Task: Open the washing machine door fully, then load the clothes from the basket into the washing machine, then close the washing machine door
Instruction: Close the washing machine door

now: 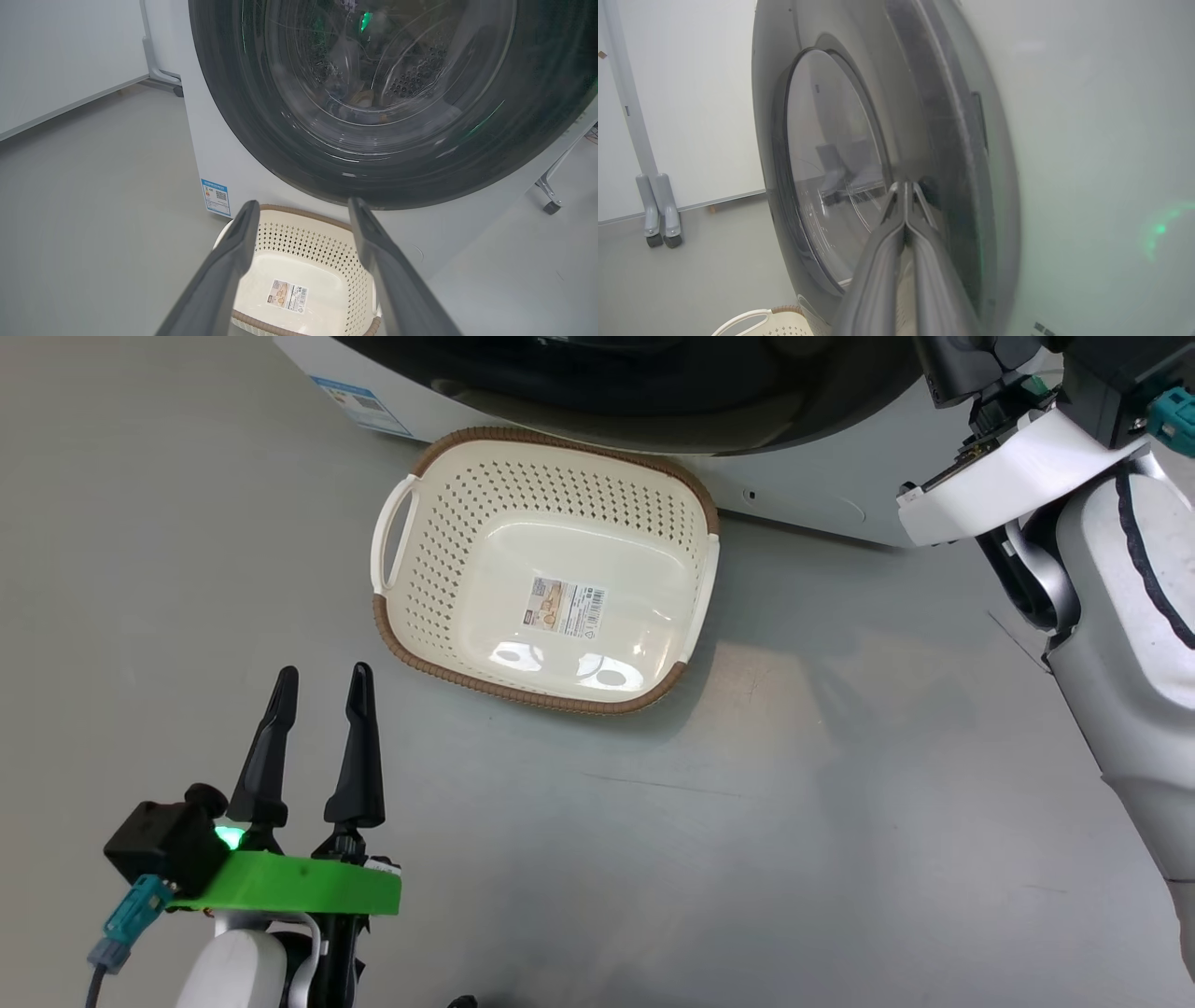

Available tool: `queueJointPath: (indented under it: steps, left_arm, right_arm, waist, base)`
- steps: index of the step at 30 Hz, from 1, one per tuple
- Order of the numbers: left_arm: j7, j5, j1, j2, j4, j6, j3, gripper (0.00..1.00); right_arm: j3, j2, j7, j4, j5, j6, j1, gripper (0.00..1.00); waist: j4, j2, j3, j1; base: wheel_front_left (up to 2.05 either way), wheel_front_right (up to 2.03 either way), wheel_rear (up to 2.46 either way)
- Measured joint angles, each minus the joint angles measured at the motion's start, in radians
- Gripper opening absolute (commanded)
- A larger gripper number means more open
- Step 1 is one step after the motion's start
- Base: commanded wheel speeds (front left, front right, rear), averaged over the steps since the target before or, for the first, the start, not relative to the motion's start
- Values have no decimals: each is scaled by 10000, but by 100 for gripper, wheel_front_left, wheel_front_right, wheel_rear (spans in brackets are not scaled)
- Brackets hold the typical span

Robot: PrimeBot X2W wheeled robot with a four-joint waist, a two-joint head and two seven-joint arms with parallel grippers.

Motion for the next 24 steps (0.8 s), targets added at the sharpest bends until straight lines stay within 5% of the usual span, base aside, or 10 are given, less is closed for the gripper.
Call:
queueJointPath:
  steps: [4, 10, 12, 13, 24]
  left_arm:
    - [-2, 17, 0, -2, 173, 0, 113, 100]
    - [-2, 146, 1, -6, 470, 0, 339, 100]
    - [-2, 224, 2, -8, 523, 0, 422, 100]
    - [-2, 270, 4, -8, 570, 0, 462, 100]
    - [-2, 642, 350, 71, 1104, 0, 922, 100]
  right_arm:
    - [6, 63, 0, -104, 44, -25, 408, 0]
    - [-98, 224, 0, -276, 44, -25, 1174, 55]
    - [-113, 253, 0, -374, 44, -25, 1413, 92]
    - [-140, 272, 0, -420, 44, -25, 1541, 100]
    - [-859, 311, 0, -821, 33, -25, 3289, 100]
  waist:
    - [-193, 0, -267, -1]
    - [-578, 0, -755, -1]
    - [-724, 0, -938, -1]
    - [-802, 0, -1037, -1]
    - [-1661, 0, -2318, -1]
  base:
    - [0, 0, 0]
    - [0, 0, 0]
    - [0, 0, 0]
    - [0, 0, 0]
    - [0, 0, 0]
